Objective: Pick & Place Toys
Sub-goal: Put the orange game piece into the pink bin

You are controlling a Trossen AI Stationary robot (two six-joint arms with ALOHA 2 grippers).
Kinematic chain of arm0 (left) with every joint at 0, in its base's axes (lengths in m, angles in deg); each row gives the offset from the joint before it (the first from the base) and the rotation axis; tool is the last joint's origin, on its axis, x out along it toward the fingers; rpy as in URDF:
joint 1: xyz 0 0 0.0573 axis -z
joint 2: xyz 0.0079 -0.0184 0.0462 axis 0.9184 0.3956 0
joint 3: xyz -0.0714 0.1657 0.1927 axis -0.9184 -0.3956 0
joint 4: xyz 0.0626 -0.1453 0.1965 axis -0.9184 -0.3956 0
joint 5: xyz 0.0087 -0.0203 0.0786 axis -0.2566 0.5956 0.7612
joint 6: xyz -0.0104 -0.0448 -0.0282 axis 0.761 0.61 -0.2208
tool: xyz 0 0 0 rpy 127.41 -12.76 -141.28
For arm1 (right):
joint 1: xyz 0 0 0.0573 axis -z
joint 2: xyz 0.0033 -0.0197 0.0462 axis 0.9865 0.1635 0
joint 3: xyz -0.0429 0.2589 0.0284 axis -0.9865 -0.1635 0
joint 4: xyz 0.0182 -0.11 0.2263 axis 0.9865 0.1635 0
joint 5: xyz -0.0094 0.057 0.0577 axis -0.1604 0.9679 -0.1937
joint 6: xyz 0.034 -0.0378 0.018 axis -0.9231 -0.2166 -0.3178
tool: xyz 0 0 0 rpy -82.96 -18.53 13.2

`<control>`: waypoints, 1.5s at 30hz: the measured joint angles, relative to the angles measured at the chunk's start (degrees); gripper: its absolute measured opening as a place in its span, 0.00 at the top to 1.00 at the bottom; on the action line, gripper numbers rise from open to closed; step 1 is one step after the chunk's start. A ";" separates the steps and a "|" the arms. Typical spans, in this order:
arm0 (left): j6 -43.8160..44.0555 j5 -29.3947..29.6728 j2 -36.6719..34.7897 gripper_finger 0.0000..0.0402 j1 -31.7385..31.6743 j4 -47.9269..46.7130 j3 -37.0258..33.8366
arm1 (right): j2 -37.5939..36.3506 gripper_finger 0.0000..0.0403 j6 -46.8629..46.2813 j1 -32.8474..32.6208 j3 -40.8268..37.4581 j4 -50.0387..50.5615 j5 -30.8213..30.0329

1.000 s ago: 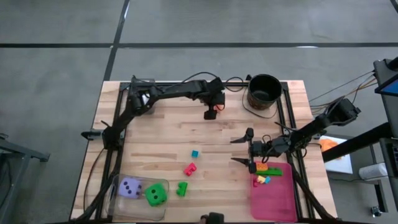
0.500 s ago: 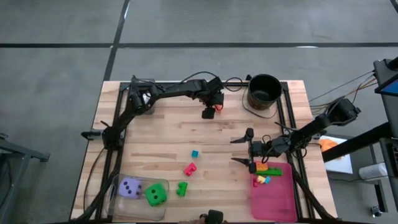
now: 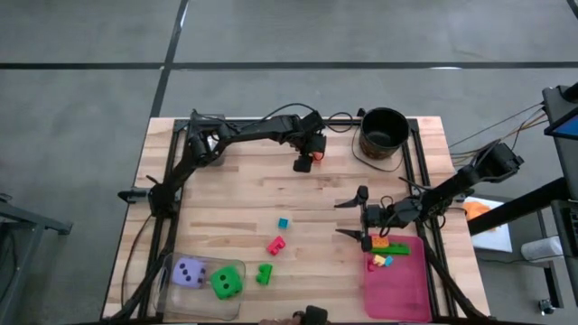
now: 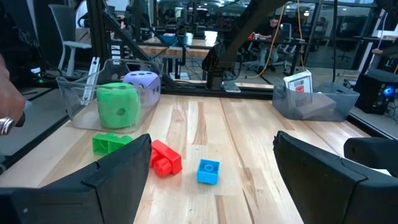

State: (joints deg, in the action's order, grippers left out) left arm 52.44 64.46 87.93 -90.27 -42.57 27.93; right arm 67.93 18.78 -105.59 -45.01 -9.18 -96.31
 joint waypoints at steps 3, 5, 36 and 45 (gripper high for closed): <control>0.55 0.00 -0.12 0.41 0.01 0.00 -0.01 | 0.00 0.17 0.00 0.00 -0.08 -0.02 0.00; 0.74 -0.09 -0.34 0.41 0.09 0.03 0.02 | 0.00 0.17 0.02 0.00 -0.17 0.01 0.00; 5.24 0.79 -0.46 0.43 0.26 2.20 -0.03 | -0.07 0.17 0.29 0.02 -0.21 -0.04 -0.46; 3.46 4.70 -0.42 0.74 0.26 2.23 -0.03 | -0.07 0.17 0.31 0.02 -0.21 -0.04 -0.48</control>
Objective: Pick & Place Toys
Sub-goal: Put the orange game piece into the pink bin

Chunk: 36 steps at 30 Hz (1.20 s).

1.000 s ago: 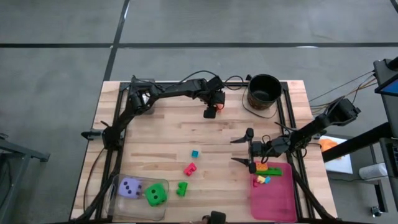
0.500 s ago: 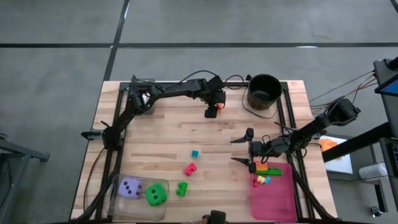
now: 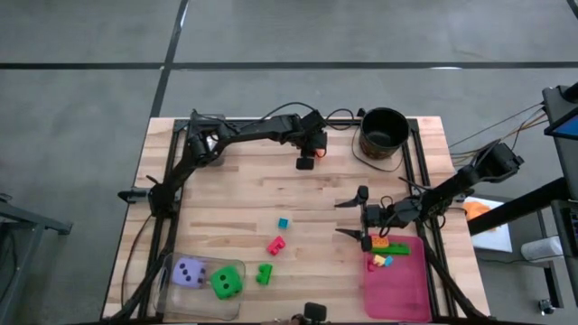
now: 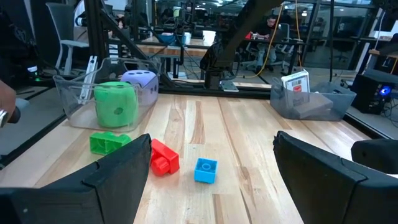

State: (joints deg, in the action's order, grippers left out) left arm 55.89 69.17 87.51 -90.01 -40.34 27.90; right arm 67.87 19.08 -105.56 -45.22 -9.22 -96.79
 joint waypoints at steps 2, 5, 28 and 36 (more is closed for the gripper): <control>-0.76 0.46 -0.15 0.85 0.02 0.00 0.11 | -0.02 0.17 0.00 -0.02 0.00 0.00 0.00; -1.06 0.66 -0.26 0.97 0.00 -0.41 0.35 | -0.02 0.17 0.00 -0.01 0.00 0.01 0.00; 8.27 -39.62 -21.04 1.00 -0.70 14.74 -20.76 | -0.02 0.17 -1.11 0.00 0.00 1.35 -0.63; 22.53 -43.38 -39.68 1.00 0.49 47.95 -51.74 | -0.02 0.17 -2.27 0.00 0.00 1.68 -1.46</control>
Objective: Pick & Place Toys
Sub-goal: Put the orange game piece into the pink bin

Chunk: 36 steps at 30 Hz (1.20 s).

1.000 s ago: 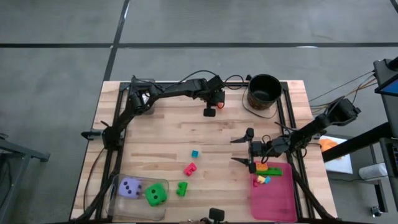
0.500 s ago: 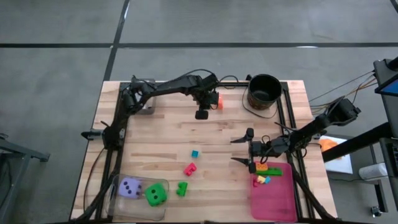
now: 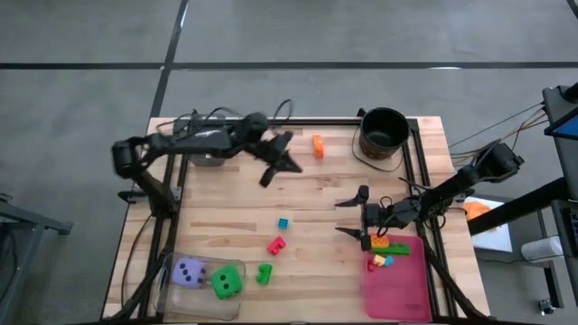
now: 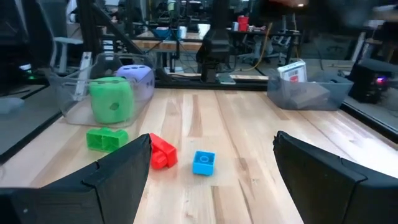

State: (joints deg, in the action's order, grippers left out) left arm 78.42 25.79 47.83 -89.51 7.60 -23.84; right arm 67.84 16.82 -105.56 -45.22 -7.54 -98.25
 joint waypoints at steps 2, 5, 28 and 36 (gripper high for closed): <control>1.85 1.88 -4.17 1.00 0.49 4.31 -7.02 | 0.00 0.17 0.02 0.19 0.33 0.10 -2.52; 2.26 2.92 -9.86 1.00 0.71 8.23 -15.58 | 0.00 0.17 0.01 1.53 1.99 1.66 -6.10; 3.87 4.47 -33.25 0.53 0.86 18.16 -42.69 | 21.88 0.04 -12.20 42.65 59.17 81.85 20.19; 7.75 6.77 -33.30 0.29 0.93 26.64 -48.18 | 36.19 0.04 -13.51 47.21 77.28 101.09 22.12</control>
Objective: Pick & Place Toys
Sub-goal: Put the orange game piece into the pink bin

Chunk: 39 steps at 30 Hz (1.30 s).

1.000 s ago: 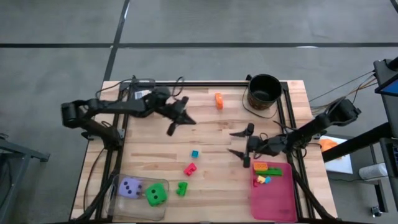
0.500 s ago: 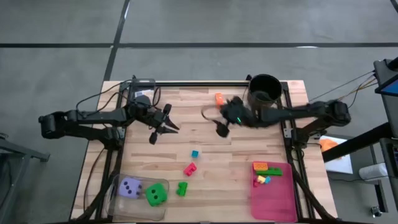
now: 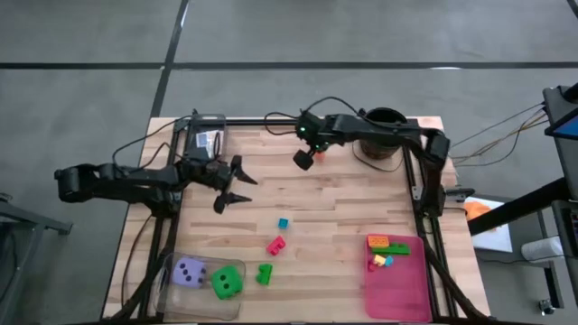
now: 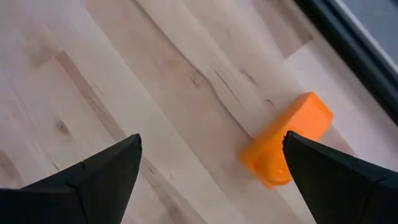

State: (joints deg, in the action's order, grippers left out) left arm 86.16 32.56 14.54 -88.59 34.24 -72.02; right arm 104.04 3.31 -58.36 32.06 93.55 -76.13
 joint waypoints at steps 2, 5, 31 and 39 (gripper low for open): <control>-0.01 0.36 0.00 0.27 -0.01 0.66 -0.95 | 2.33 0.04 -0.46 0.11 3.05 2.69 0.10; 0.00 0.52 -0.04 0.26 0.00 1.12 -1.48 | 5.60 0.04 -0.80 0.52 6.36 6.24 0.12; 0.02 1.17 -0.11 0.26 0.00 1.30 -1.47 | 14.22 0.04 -0.32 6.52 8.03 11.15 0.93; -0.02 1.17 -0.11 0.26 0.00 1.28 -1.47 | 16.20 0.19 1.37 6.15 7.98 11.25 1.04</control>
State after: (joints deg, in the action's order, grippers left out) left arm 86.14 33.73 14.43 -88.59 35.52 -73.49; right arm 120.24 4.68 -52.21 40.04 104.81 -75.09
